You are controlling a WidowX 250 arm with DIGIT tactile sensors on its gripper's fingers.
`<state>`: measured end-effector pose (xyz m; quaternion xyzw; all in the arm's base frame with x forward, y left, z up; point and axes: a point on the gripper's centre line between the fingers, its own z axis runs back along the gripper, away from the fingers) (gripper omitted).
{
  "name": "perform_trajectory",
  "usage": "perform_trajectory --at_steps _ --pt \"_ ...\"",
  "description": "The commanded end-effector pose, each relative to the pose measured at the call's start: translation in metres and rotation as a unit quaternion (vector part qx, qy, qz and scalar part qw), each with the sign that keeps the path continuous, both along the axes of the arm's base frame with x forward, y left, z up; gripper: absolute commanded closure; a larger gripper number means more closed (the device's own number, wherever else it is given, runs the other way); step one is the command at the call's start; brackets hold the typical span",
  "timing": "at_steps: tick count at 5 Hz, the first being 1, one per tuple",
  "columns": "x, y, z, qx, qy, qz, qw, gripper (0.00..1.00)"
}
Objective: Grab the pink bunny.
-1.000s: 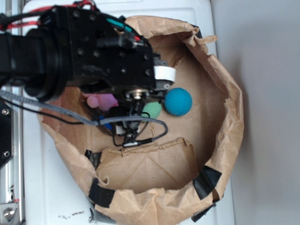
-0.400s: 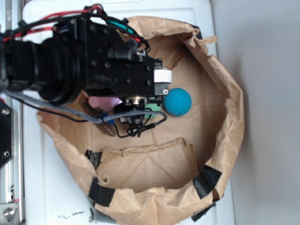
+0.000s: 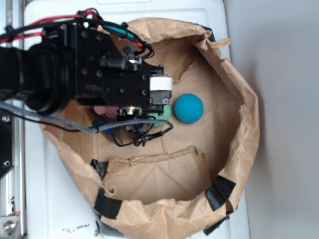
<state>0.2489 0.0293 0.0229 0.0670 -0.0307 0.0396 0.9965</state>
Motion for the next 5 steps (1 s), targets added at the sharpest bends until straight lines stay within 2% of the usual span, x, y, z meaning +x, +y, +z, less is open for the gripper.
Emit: perform_trajectory --at_steps 1,2,3,4,5 --pt "-0.011 -0.002 0.082 -0.081 -0.006 0.008 0.997 1.00" --pt "-0.010 0.004 0.111 -0.118 0.004 0.015 0.993 1.00" --pt "-0.015 0.004 0.124 -0.131 0.003 0.008 0.991 1.00" --pt "-0.016 0.003 0.124 -0.127 0.003 0.012 0.992 1.00" --pt "-0.016 0.003 0.124 -0.127 0.003 0.012 0.992 0.00"
